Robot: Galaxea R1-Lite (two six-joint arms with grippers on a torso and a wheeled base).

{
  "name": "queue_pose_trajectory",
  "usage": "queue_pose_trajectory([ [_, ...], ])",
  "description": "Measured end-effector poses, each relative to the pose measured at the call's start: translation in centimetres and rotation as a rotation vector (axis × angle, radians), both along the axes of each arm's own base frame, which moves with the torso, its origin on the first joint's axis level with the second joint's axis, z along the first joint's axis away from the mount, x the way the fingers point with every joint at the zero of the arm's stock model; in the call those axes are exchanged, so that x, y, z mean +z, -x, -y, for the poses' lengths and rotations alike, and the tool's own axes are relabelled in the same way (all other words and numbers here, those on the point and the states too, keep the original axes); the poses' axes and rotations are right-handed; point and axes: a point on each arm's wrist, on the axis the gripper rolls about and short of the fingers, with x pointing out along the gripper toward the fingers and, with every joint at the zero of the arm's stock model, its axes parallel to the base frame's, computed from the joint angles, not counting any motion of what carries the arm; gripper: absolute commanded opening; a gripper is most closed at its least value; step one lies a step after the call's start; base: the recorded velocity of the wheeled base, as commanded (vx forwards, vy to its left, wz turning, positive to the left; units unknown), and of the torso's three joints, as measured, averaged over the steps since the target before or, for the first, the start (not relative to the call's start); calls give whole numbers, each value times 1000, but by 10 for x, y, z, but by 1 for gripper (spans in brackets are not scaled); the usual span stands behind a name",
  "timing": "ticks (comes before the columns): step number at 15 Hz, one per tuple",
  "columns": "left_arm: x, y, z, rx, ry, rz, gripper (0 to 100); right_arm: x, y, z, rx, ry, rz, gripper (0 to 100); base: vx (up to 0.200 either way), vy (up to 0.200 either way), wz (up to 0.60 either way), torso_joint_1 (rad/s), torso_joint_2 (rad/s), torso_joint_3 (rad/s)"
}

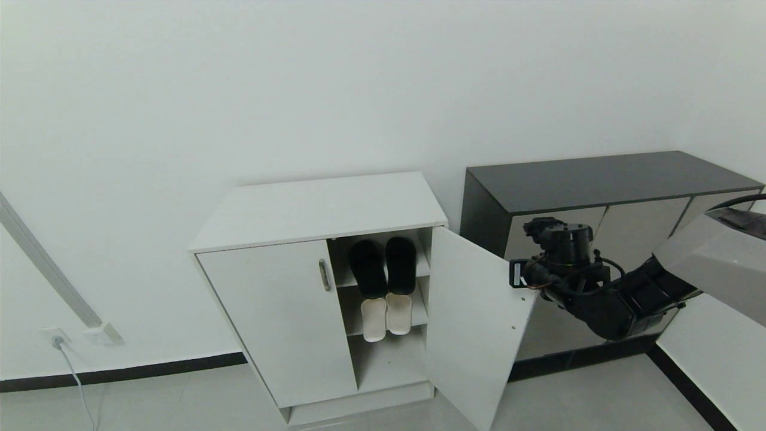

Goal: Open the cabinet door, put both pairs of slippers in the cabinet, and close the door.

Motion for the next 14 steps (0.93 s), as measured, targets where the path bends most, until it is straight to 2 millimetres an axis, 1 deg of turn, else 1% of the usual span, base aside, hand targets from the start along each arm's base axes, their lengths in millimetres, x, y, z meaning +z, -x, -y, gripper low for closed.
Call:
queue_pose_trajectory([
  [3,0,0,0,0,0,0,0,-3,16,-19,57,6,-21,0,0,0,0,0,0,0],
  [6,0,0,0,0,1,0,0,-2,43,-49,137,-13,-41,0,0,0,0,0,0,0],
  [7,0,0,0,0,1,0,0,0,50,-55,158,-15,-43,0,0,0,0,0,0,0],
  [9,0,0,0,0,1,0,0,3,61,-59,186,-17,-44,0,0,0,0,0,0,0],
  [11,0,0,0,0,0,0,0,6,70,-63,250,-47,-8,0,0,0,0,0,0,0],
  [14,0,0,0,0,0,0,0,3,80,-60,297,-15,10,0,0,0,0,0,0,0],
])
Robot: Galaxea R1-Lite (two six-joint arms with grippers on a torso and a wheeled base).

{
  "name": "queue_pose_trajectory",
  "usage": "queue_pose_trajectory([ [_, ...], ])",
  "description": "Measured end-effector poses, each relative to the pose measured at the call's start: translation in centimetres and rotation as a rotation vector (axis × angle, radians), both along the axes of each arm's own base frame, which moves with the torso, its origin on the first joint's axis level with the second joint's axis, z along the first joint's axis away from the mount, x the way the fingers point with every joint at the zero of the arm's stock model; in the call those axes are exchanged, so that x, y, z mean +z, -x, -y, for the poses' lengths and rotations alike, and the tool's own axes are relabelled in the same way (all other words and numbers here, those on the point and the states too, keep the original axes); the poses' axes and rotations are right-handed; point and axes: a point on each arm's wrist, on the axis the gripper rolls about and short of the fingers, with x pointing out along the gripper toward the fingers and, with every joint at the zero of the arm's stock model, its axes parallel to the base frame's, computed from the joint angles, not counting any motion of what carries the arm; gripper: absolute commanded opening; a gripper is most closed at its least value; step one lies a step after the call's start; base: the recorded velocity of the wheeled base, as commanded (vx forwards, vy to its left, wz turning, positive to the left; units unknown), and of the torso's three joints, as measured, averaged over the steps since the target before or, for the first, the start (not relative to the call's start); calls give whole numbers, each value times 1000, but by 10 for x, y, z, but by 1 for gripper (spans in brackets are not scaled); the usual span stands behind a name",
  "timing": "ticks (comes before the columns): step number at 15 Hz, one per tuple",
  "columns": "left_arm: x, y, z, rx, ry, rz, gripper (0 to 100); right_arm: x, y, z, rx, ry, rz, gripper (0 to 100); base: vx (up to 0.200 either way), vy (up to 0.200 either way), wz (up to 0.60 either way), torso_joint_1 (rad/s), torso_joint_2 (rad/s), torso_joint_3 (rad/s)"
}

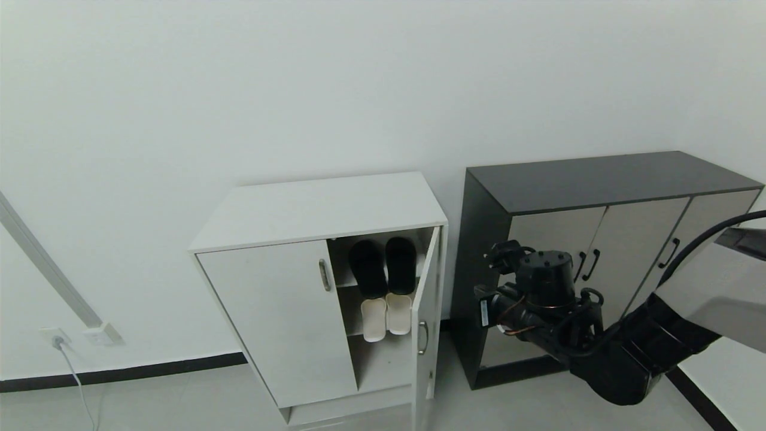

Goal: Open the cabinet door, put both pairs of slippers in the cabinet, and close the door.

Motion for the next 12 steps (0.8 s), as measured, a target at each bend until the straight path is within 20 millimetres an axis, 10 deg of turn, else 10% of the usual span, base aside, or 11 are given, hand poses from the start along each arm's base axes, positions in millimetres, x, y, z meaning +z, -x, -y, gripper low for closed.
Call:
queue_pose_trajectory([
  [12,0,0,0,0,0,2,0,1,16,-10,49,-16,58,0,0,0,300,3,3,1],
])
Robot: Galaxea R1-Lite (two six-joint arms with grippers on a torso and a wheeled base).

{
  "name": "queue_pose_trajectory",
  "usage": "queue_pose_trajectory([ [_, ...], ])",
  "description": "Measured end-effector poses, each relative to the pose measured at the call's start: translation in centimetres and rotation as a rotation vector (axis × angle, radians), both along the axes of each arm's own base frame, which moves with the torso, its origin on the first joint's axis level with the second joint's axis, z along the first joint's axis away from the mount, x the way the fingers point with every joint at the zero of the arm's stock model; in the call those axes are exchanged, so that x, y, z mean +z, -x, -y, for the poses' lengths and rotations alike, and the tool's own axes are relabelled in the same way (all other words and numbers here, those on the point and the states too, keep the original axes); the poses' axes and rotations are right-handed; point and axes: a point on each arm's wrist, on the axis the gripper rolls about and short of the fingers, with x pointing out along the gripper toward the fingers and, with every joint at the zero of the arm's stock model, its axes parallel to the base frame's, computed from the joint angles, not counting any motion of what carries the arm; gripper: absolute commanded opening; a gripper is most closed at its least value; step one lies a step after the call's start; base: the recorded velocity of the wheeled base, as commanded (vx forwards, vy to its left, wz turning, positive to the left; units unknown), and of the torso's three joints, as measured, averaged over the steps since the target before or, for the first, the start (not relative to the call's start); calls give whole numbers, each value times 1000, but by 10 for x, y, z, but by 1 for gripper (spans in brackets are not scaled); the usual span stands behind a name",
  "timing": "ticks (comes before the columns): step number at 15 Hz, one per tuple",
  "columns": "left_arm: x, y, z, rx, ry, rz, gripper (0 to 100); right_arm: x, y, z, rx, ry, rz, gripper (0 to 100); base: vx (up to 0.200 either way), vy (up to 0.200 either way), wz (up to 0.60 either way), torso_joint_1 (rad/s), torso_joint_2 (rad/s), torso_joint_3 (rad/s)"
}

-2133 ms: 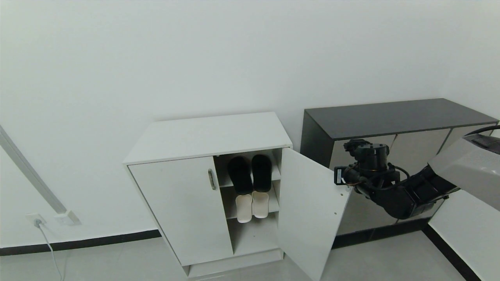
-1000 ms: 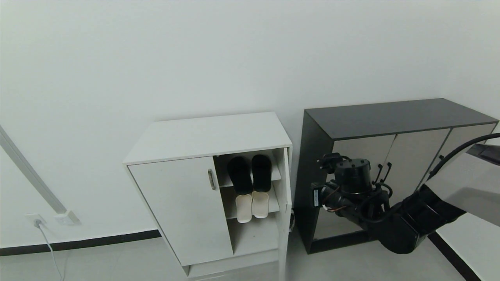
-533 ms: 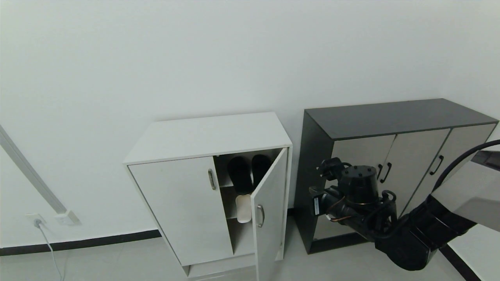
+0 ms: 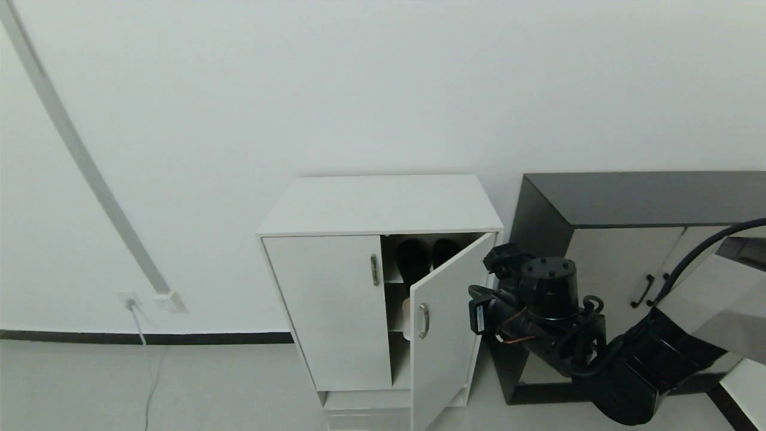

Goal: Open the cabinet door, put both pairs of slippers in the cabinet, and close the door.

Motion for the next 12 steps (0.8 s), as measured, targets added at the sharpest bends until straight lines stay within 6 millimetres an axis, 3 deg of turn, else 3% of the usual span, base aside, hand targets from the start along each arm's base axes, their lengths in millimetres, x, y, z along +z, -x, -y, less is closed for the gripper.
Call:
queue_pose_trajectory([
  [3,0,0,0,0,1,-1,0,2,-3,1,13,-29,115,0,0,0,0,0,0,0],
  [6,0,0,0,1,2,-1,0,-5,0,3,30,-28,107,0,0,0,0,0,0,0],
  [10,0,0,0,0,1,-1,0,-24,20,9,72,10,40,0,0,0,0,0,0,0],
  [12,0,0,0,0,1,0,0,-31,30,11,87,19,26,0,200,0,0,5,0,7],
])
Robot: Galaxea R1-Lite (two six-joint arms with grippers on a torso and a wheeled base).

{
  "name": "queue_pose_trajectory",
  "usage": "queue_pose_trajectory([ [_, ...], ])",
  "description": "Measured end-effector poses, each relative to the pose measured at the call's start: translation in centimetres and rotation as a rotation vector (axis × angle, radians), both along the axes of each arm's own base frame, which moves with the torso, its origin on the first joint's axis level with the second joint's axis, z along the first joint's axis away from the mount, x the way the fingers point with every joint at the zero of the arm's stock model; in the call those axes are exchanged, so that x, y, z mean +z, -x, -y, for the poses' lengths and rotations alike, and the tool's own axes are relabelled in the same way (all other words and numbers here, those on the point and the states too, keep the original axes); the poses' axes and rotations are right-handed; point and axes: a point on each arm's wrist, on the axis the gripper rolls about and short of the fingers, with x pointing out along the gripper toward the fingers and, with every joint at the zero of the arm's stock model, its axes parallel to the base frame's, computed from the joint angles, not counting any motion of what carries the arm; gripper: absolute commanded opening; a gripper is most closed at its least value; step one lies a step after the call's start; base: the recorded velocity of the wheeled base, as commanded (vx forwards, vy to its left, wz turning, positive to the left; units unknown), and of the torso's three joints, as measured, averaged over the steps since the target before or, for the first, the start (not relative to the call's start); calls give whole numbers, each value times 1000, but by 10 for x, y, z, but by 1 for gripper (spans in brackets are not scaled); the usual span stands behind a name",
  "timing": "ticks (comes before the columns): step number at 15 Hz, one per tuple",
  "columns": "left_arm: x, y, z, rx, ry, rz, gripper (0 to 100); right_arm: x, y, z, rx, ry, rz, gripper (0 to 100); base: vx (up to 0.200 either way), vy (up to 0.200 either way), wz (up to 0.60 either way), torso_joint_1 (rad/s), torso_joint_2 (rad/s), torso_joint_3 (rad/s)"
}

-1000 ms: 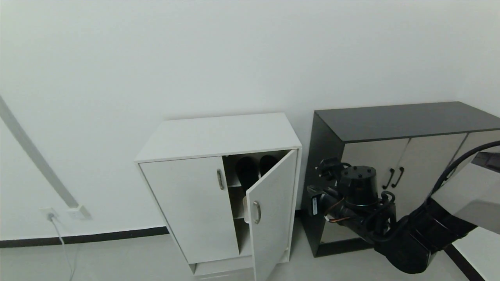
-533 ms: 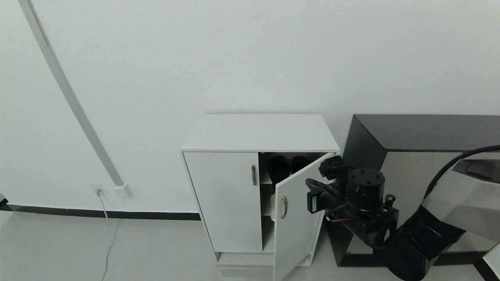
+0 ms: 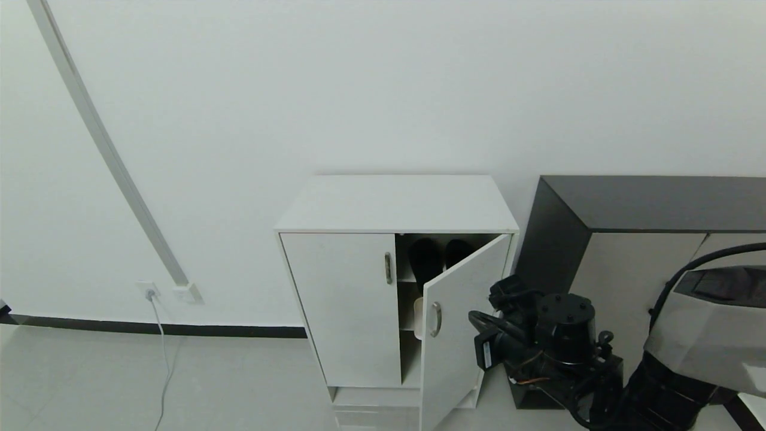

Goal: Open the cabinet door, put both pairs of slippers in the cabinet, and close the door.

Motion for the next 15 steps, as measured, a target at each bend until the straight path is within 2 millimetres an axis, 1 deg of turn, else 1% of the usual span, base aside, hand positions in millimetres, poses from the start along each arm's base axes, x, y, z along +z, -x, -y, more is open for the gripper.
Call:
queue_pose_trajectory([
  [2,0,0,0,0,-1,1,0,-5,6,0,11,7,-9,0,200,0,0,-5,-7,12],
  [5,0,0,0,0,-1,0,0,-10,8,-2,18,17,-21,0,200,0,0,6,5,-1],
  [8,0,0,0,0,1,0,0,-12,8,-3,22,17,-21,0,0,0,0,0,0,0],
  [11,0,0,0,1,3,0,0,-14,0,-8,17,9,-13,0,0,0,0,0,0,0],
  [15,0,0,0,4,3,0,0,-23,-14,-16,9,2,-7,0,0,0,0,0,0,0],
])
